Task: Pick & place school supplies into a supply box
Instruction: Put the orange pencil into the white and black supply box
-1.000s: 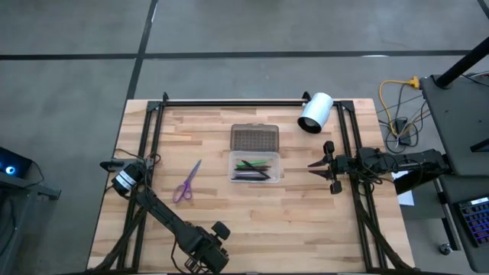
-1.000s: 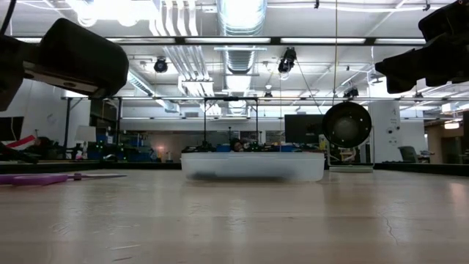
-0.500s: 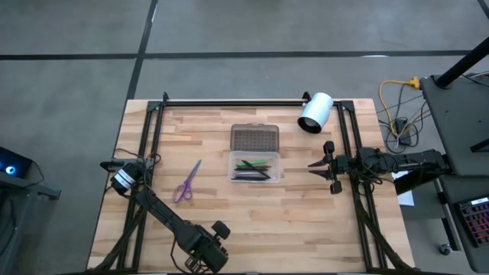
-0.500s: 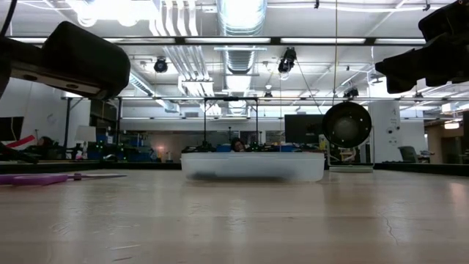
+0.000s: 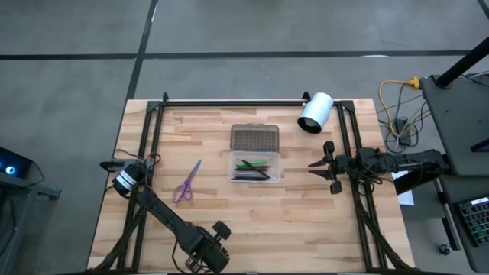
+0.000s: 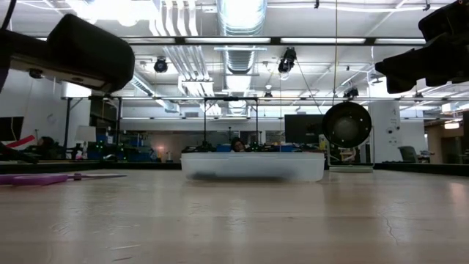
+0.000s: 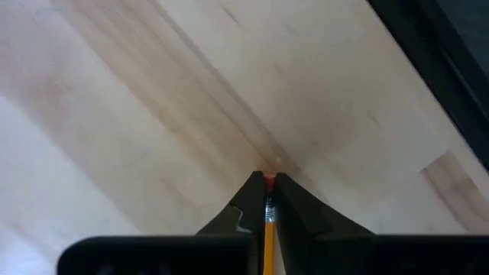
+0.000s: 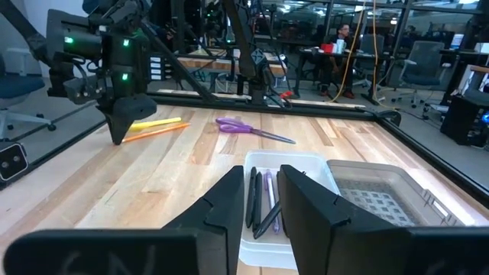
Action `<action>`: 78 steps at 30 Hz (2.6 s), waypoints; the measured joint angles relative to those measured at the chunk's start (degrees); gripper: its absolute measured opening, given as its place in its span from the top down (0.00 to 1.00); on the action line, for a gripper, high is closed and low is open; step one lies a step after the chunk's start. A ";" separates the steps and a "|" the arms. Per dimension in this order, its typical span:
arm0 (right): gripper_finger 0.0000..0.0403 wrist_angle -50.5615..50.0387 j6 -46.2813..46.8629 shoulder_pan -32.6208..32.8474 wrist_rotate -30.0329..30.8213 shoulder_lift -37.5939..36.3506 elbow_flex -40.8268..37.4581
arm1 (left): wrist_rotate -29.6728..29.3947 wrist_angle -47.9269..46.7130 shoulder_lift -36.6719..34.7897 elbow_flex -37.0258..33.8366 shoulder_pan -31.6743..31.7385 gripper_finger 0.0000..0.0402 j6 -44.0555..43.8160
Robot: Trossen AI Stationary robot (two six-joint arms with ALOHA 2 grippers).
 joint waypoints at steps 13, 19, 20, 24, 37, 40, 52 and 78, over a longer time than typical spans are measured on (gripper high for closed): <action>0.83 0.00 0.00 0.01 -0.01 -0.02 0.00 | -11.08 -8.10 -0.04 5.82 1.53 1.00 3.11; 0.81 0.00 0.00 0.01 0.01 -0.02 0.00 | -20.62 -9.42 -0.07 7.21 3.53 1.00 4.70; 0.81 0.00 0.00 -0.01 0.01 -0.02 0.00 | -21.84 -9.42 -0.11 7.36 3.98 1.00 5.37; 0.80 0.00 0.00 0.00 0.01 -0.02 0.01 | -26.05 -9.50 -0.15 7.88 6.15 1.00 8.43; 0.83 0.00 0.00 0.00 0.01 -0.02 0.00 | -39.62 -7.27 -0.24 12.01 13.56 1.00 13.63; 0.82 0.00 0.00 -0.01 0.01 -0.02 0.00 | -40.96 -5.26 -0.26 11.38 15.29 1.00 13.59; 0.80 0.00 0.00 -0.01 0.00 -0.02 0.00 | -41.76 19.17 -0.26 2.10 17.33 1.00 30.34; 0.80 0.00 0.00 0.01 -0.01 -0.02 0.00 | -41.72 34.82 -0.28 -1.23 25.31 1.00 38.96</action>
